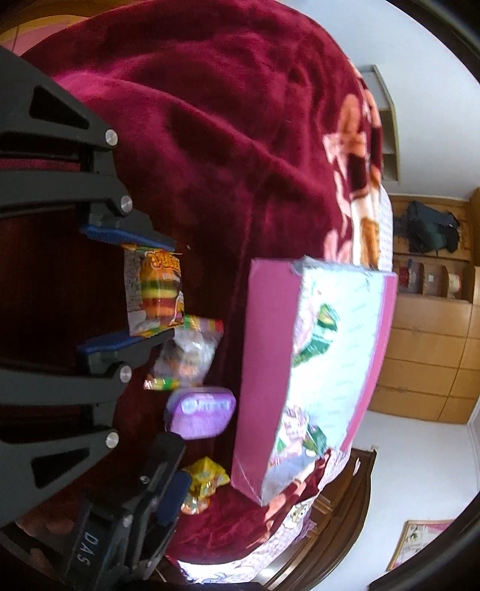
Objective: Organize snacks
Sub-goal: 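Grasp the purple tin with the right gripper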
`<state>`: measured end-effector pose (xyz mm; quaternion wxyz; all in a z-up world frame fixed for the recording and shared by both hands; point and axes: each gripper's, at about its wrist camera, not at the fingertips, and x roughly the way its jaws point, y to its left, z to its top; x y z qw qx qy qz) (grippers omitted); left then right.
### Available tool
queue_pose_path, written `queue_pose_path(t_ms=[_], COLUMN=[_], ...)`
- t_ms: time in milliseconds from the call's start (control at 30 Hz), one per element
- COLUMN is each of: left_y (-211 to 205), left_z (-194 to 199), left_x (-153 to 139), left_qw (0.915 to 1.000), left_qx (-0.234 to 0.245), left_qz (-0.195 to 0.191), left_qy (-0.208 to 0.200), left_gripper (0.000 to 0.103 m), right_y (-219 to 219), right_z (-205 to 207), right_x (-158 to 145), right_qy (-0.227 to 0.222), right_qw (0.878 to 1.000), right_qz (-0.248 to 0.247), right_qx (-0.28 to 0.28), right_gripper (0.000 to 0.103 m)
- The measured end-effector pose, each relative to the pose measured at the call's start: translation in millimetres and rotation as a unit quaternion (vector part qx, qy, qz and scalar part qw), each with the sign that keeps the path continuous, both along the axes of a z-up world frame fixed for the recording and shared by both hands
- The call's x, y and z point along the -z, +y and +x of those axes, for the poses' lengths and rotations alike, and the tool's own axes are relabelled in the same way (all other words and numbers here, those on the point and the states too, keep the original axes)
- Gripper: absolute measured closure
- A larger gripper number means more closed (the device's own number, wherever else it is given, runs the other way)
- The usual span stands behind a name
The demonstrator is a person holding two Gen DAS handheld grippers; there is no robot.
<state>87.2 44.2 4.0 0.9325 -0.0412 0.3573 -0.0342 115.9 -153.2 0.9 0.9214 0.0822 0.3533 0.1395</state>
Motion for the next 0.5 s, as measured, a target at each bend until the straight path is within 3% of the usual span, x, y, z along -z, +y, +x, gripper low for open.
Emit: queue_pose_path(t_ms=[500], left_y=[5.4], left_z=[0.1], left_x=[6.2], left_qw=[0.9998], left_qx=[0.007], left_qz=[-0.018], left_qy=[-0.001], left_gripper=[0.061], right_y=[25.6], right_z=[30.5], right_x=[12.4], right_qy=[0.015], right_qw=[0.999], right_qz=[-0.03], right_qx=[-0.005], right_gripper=[0.032])
